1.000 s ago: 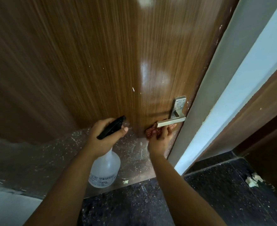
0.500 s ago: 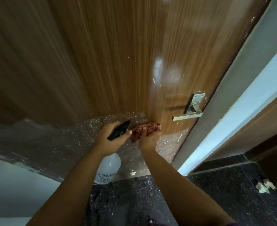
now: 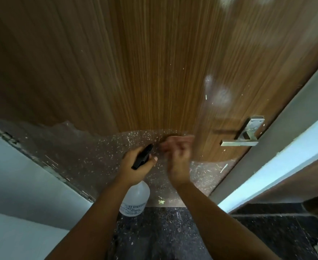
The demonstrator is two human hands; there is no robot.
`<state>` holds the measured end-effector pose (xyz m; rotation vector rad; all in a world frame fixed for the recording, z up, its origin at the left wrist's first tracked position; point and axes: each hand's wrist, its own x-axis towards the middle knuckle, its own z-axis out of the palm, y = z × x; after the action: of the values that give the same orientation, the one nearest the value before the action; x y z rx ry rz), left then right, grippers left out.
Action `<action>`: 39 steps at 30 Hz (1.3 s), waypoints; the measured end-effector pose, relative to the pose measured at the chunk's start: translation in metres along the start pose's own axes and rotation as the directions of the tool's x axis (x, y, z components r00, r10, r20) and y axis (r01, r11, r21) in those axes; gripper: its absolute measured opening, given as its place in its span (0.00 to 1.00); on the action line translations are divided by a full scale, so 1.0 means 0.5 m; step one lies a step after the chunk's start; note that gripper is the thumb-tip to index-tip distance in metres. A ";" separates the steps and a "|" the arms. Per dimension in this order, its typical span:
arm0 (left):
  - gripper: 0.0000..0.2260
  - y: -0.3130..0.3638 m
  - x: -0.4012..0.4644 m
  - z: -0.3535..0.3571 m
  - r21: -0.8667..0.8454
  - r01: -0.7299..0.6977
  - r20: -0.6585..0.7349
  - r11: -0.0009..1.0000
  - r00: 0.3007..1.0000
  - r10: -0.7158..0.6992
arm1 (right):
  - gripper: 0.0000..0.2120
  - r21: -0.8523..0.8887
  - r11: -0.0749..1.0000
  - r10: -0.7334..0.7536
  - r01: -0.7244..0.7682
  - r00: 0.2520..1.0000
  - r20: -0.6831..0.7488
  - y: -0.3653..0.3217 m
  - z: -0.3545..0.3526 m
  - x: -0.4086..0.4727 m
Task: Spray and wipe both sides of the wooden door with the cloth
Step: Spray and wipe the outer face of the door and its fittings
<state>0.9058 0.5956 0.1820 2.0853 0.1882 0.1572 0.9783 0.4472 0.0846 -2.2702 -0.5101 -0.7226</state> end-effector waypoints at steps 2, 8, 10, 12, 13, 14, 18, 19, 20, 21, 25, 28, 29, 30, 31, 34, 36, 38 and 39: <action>0.09 -0.003 -0.005 -0.010 0.002 -0.008 -0.014 1.000 1.000 0.008 | 0.21 -0.129 0.844 -0.473 0.520 0.836 0.280 0.011 0.044 0.001; 0.08 -0.002 -0.014 -0.049 -0.004 0.025 -0.033 1.000 0.999 -0.025 | 0.23 -0.303 0.708 -0.549 0.638 0.767 0.333 0.081 0.006 0.025; 0.12 -0.004 -0.019 -0.057 0.005 0.043 -0.040 0.999 0.998 -0.043 | 0.30 -0.357 0.818 -0.435 0.451 0.891 0.128 0.102 -0.039 0.035; 0.13 -0.009 -0.024 -0.060 0.014 0.071 -0.039 0.997 0.997 -0.071 | 0.30 -0.329 0.922 -0.255 0.205 0.960 -0.119 0.097 -0.080 0.058; 0.13 -0.009 -0.026 -0.061 0.012 0.081 -0.038 0.997 0.996 -0.080 | 0.27 -0.295 0.948 -0.192 0.121 0.955 -0.225 0.087 -0.091 0.077; 0.13 -0.009 -0.027 -0.058 0.008 0.089 -0.032 0.996 0.996 -0.088 | 0.25 -0.253 0.965 -0.148 0.075 0.948 -0.283 0.071 -0.098 0.097; 0.11 -0.008 -0.027 -0.049 -0.021 0.115 -0.043 0.993 0.992 -0.116 | 0.29 -0.298 0.917 -0.318 0.266 0.937 -0.142 0.065 -0.072 0.136; 0.10 -0.008 -0.027 -0.046 -0.031 0.117 -0.046 0.993 0.992 -0.118 | 0.31 -0.371 0.833 -0.442 0.410 0.897 -0.001 0.089 -0.060 0.121; 0.09 -0.010 -0.027 -0.042 -0.034 0.116 -0.045 0.993 0.992 -0.117 | 0.33 -0.413 0.693 -0.559 0.591 0.802 0.209 0.121 -0.047 0.101; 0.09 -0.012 -0.029 -0.038 -0.032 0.115 -0.042 0.993 0.992 -0.116 | 0.33 -0.376 0.526 -0.612 0.763 0.646 0.456 0.160 -0.034 0.077; 0.09 -0.009 -0.041 -0.035 -0.038 0.112 -0.046 0.993 0.992 -0.114 | 0.20 -0.109 -0.068 -0.365 0.992 0.077 0.928 0.260 -0.026 0.037; 0.10 -0.006 -0.050 -0.040 -0.064 0.122 -0.055 0.990 0.990 -0.126 | 0.17 -0.208 -0.047 -0.448 0.977 0.165 0.878 0.201 -0.035 0.066; 0.10 -0.001 -0.052 -0.042 -0.062 0.125 -0.059 0.990 0.990 -0.129 | 0.19 -0.269 0.009 -0.545 0.963 0.231 0.806 0.158 -0.040 0.094; 0.10 -0.001 -0.053 -0.043 -0.046 0.132 -0.064 0.990 0.989 -0.134 | 0.21 -0.322 0.074 -0.644 0.944 0.292 0.707 0.110 -0.049 0.127; 0.09 0.003 -0.059 -0.042 -0.032 0.132 -0.066 0.991 0.989 -0.134 | 0.22 -0.348 0.156 -0.738 0.925 0.343 0.581 0.060 -0.067 0.163; 0.08 0.005 -0.070 -0.049 -0.105 0.133 -0.073 0.986 0.987 -0.141 | 0.16 -0.403 0.365 -0.845 0.839 0.481 0.236 -0.066 -0.135 0.283; 0.08 0.003 -0.078 -0.054 -0.163 0.153 -0.052 0.975 0.985 -0.163 | 0.13 -0.438 0.477 -0.831 0.762 0.553 0.057 -0.094 -0.161 0.332; 0.06 -0.009 -0.083 -0.052 -0.171 0.178 0.002 0.969 0.984 -0.180 | 0.13 -0.434 0.523 -0.816 0.733 0.577 -0.008 -0.091 -0.160 0.333; 0.05 -0.015 -0.085 -0.048 -0.169 0.186 0.020 0.968 0.982 -0.185 | 0.15 -0.428 0.519 -0.817 0.740 0.576 0.005 -0.083 -0.150 0.323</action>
<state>0.8588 0.6113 0.1859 1.8864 0.3543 0.0530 1.0537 0.4467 0.2512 -2.1970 -1.4710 -1.6152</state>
